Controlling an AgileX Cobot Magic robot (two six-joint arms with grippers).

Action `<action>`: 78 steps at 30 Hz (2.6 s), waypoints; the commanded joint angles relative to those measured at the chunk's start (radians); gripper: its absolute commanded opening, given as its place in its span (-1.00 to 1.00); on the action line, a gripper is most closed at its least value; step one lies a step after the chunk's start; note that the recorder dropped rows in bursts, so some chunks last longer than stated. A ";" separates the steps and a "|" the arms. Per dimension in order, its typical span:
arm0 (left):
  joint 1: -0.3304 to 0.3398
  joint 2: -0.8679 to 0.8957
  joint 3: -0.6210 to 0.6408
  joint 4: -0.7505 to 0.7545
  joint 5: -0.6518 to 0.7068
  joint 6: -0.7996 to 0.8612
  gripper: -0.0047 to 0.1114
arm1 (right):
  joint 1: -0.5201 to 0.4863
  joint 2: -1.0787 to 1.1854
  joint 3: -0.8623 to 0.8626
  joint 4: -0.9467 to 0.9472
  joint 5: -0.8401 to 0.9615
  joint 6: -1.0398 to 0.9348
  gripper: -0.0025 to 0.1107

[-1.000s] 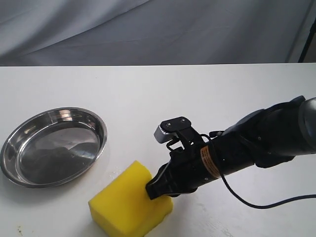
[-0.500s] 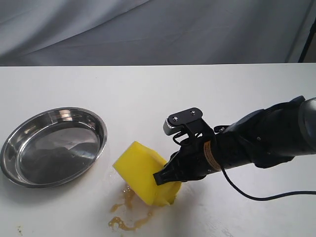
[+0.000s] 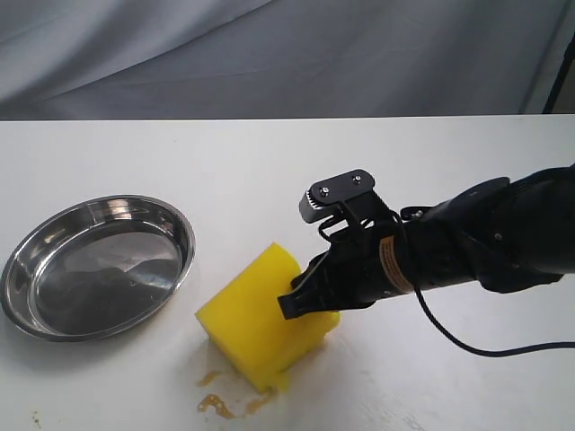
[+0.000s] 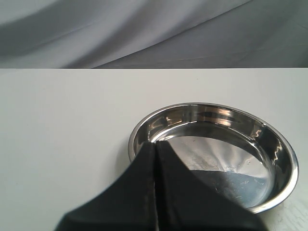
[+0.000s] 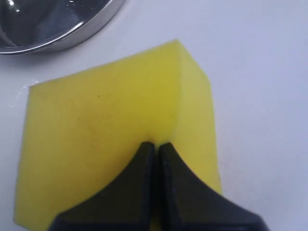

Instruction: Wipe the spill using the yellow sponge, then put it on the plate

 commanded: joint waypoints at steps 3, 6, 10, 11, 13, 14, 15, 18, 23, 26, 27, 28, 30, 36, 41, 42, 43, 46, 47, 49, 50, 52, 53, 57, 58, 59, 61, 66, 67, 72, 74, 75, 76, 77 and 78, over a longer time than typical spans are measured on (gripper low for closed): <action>0.003 -0.005 0.004 -0.002 -0.010 -0.001 -0.92 | -0.002 -0.007 0.005 -0.009 -0.069 -0.003 -0.89; 0.003 -0.005 0.004 -0.002 -0.010 -0.001 -0.92 | -0.002 -0.007 0.005 -0.009 -0.067 -0.003 -0.61; 0.003 -0.005 0.004 -0.002 -0.010 -0.001 -0.92 | -0.002 -0.007 0.005 -0.035 -0.053 -0.003 -0.04; 0.003 -0.005 0.004 -0.002 -0.010 -0.001 -0.92 | -0.002 -0.007 0.005 -0.035 -0.043 -0.009 0.09; 0.003 -0.005 0.004 -0.002 -0.010 -0.001 -0.92 | -0.002 -0.007 0.003 -0.035 -0.024 -0.047 0.19; 0.003 -0.005 0.004 -0.002 -0.010 -0.001 -0.92 | -0.002 -0.009 -0.004 -0.040 -0.022 -0.075 0.19; 0.003 -0.005 0.004 -0.002 -0.010 -0.001 -0.92 | -0.002 -0.009 -0.010 -0.040 -0.024 -0.094 0.19; 0.003 -0.005 0.004 -0.002 -0.010 -0.001 -0.92 | 0.009 -0.009 -0.035 -0.040 -0.078 -0.185 0.15; 0.003 -0.005 0.004 -0.002 -0.010 -0.001 -0.92 | 0.083 -0.007 -0.041 -0.041 -0.020 -0.320 0.13; 0.003 -0.005 0.004 -0.002 -0.010 -0.001 -0.92 | 0.139 -0.004 -0.041 -0.041 0.083 -0.320 0.13; 0.003 -0.005 0.004 -0.002 -0.010 -0.001 -0.92 | 0.154 0.000 -0.041 -0.041 0.105 -0.320 0.13; 0.003 -0.005 0.004 -0.002 -0.010 -0.001 -0.92 | 0.168 0.005 -0.041 -0.041 0.115 -0.320 0.13; 0.003 -0.005 0.004 -0.002 -0.010 -0.001 -0.92 | 0.188 0.024 -0.041 -0.041 0.138 -0.325 0.13; 0.003 -0.005 0.004 -0.002 -0.010 -0.001 -0.92 | 0.219 0.081 -0.041 -0.041 0.264 -0.325 0.03; 0.003 -0.005 0.004 -0.002 -0.010 -0.001 -0.92 | 0.219 0.086 -0.041 -0.041 0.255 -0.323 -0.48; 0.003 -0.005 0.004 -0.002 -0.010 -0.001 -0.92 | 0.219 0.086 -0.041 -0.041 0.252 -0.323 -0.61; 0.003 -0.005 0.004 -0.002 -0.010 -0.001 -0.92 | 0.219 0.086 -0.041 -0.041 0.246 -0.323 -0.74; 0.003 -0.005 0.004 -0.002 -0.010 -0.001 -0.92 | 0.219 0.086 -0.041 -0.041 0.190 -0.324 -0.96; 0.003 -0.005 0.004 -0.002 -0.010 -0.001 -0.92 | 0.219 0.086 -0.041 -0.041 0.161 -0.329 -0.96; 0.003 -0.005 0.004 -0.002 -0.010 -0.001 -0.92 | 0.219 0.086 -0.041 -0.041 0.108 -0.342 -0.96; 0.003 -0.005 0.004 -0.002 -0.010 -0.001 -0.92 | 0.223 0.086 -0.041 -0.041 0.086 -0.342 -0.96; 0.003 -0.005 0.004 -0.002 -0.010 -0.001 -0.92 | 0.233 0.086 -0.041 -0.041 0.068 -0.343 -0.96; 0.003 -0.005 0.004 -0.002 -0.010 -0.001 -0.92 | 0.239 0.086 -0.041 -0.041 0.066 -0.349 -0.96; 0.003 -0.005 0.004 -0.002 -0.010 -0.001 -0.92 | 0.266 0.086 -0.041 -0.041 0.063 -0.376 -0.96; 0.003 -0.005 0.004 -0.002 -0.010 -0.001 -0.92 | 0.270 0.086 -0.041 -0.041 0.060 -0.385 -0.96; 0.003 -0.005 0.004 -0.002 -0.010 -0.001 -0.92 | 0.270 0.086 -0.041 -0.041 0.051 -0.394 -0.96; 0.003 -0.005 0.004 -0.002 -0.010 -0.001 -0.92 | 0.270 0.086 -0.041 -0.041 0.020 -0.397 -0.96; 0.003 -0.005 0.004 -0.002 -0.010 -0.001 -0.92 | 0.270 0.086 -0.041 -0.041 0.013 -0.418 -0.96; 0.003 -0.005 0.004 -0.002 -0.010 -0.001 -0.92 | 0.270 0.086 -0.041 -0.041 0.052 -0.418 -0.96; 0.003 -0.005 0.004 -0.002 -0.010 -0.001 -0.92 | 0.270 0.086 -0.041 -0.041 0.330 -0.418 -0.96; 0.003 -0.005 0.004 -0.002 -0.010 -0.001 -0.92 | 0.268 0.086 -0.041 -0.041 0.432 -0.418 -0.96; 0.003 -0.005 0.004 -0.002 -0.010 -0.001 -0.92 | 0.268 0.086 -0.041 -0.041 0.470 -0.418 -0.96; 0.003 -0.005 0.004 -0.002 -0.010 -0.001 -0.92 | 0.268 0.086 -0.041 -0.041 0.504 -0.418 -0.96; 0.003 -0.005 0.004 -0.002 -0.010 -0.001 -0.92 | 0.268 0.086 -0.041 -0.041 0.523 -0.418 -0.96; 0.003 -0.005 0.004 -0.002 -0.010 -0.001 -0.92 | 0.268 0.086 -0.041 -0.041 0.531 -0.418 -0.96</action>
